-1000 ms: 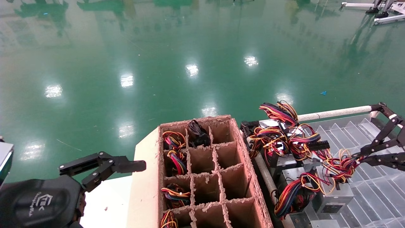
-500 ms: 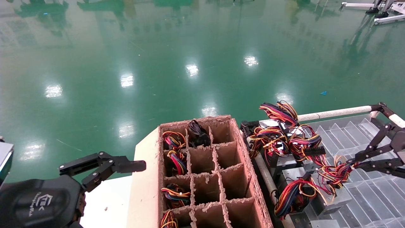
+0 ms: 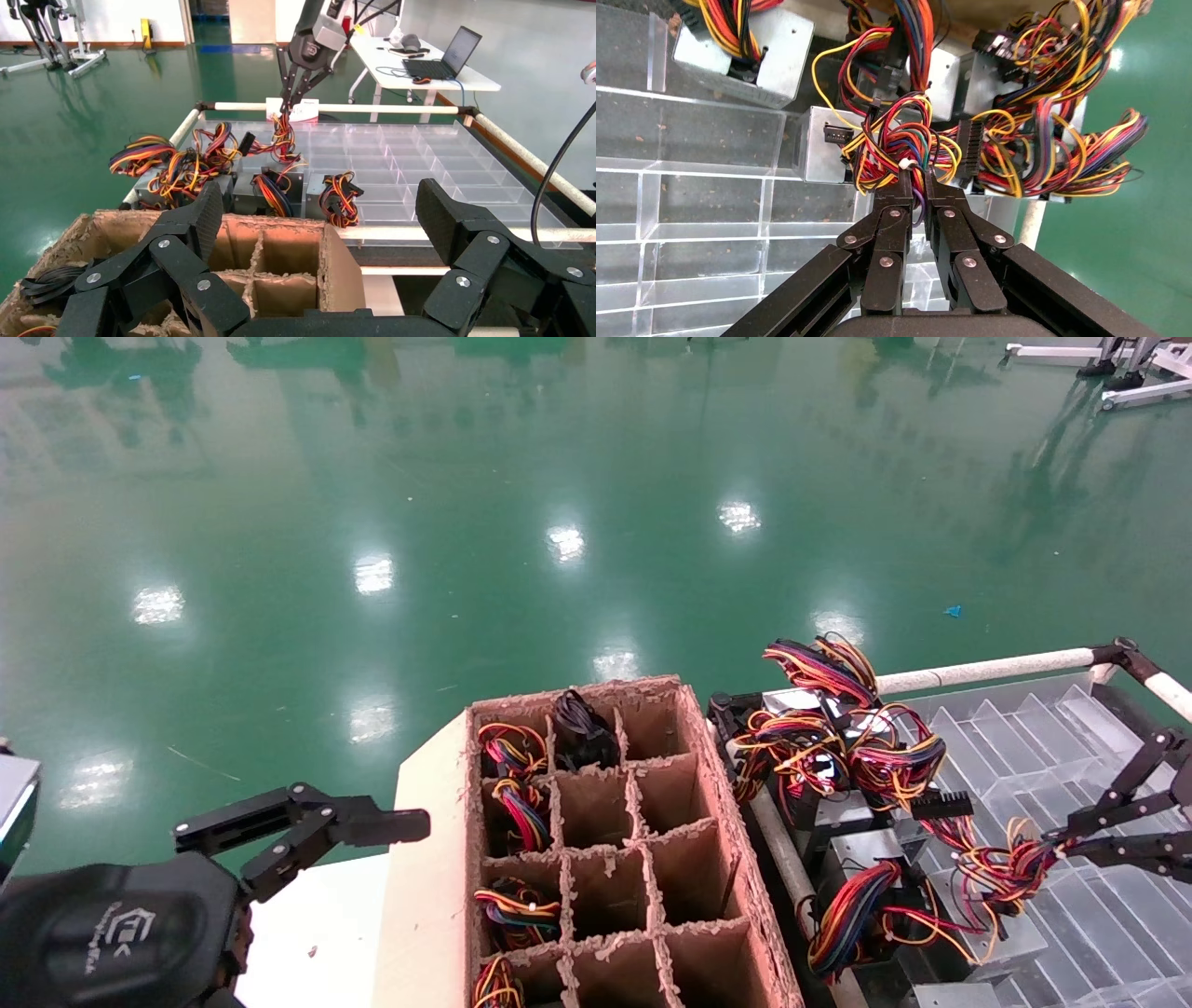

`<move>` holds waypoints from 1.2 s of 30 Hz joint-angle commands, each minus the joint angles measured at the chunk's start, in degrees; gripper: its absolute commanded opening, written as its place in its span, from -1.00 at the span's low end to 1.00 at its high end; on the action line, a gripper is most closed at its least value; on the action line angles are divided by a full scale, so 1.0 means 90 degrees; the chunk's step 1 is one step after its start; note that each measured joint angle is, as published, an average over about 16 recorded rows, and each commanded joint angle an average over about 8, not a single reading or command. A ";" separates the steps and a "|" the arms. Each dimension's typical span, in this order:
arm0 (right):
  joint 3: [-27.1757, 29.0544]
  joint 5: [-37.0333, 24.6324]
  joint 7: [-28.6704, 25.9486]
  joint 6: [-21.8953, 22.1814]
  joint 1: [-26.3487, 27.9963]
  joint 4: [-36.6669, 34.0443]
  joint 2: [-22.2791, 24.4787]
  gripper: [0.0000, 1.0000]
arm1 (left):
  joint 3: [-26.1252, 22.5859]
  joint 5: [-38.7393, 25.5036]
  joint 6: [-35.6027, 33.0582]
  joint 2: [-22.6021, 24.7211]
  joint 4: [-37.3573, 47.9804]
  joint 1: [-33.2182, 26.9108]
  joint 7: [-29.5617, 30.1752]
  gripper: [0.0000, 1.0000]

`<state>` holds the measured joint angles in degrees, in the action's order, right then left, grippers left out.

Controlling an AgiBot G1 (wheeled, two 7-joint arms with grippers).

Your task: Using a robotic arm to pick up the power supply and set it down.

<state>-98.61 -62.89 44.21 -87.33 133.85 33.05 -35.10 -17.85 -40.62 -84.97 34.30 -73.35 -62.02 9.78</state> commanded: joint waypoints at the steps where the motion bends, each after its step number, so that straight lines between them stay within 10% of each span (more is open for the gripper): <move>1: -0.0005 0.0016 0.0066 0.0049 -0.0069 -0.0072 -0.0003 -0.83 | 0.0000 0.0000 0.0000 0.0000 0.0000 0.0000 0.0000 1.00; 10: 0.0065 0.0185 0.0294 0.0213 -0.0295 -0.0413 -0.0130 -0.86 | -0.0003 0.0002 0.0001 -0.0001 0.0000 -0.0001 -0.0001 1.00; 19: 0.0127 0.0336 0.0431 0.0312 -0.0466 -0.0624 -0.0187 1.00 | -0.0003 0.0003 0.0003 -0.0002 0.0001 0.0000 -0.0002 1.00; 36: 0.0139 0.0343 0.0398 0.0259 -0.0389 -0.0617 -0.0170 1.00 | -0.0005 0.0006 0.0003 -0.0002 0.0004 -0.0001 -0.0004 1.00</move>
<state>-97.08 -59.23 47.44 -85.35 130.57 27.37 -36.44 -17.90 -40.56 -84.94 34.29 -73.31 -62.03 9.75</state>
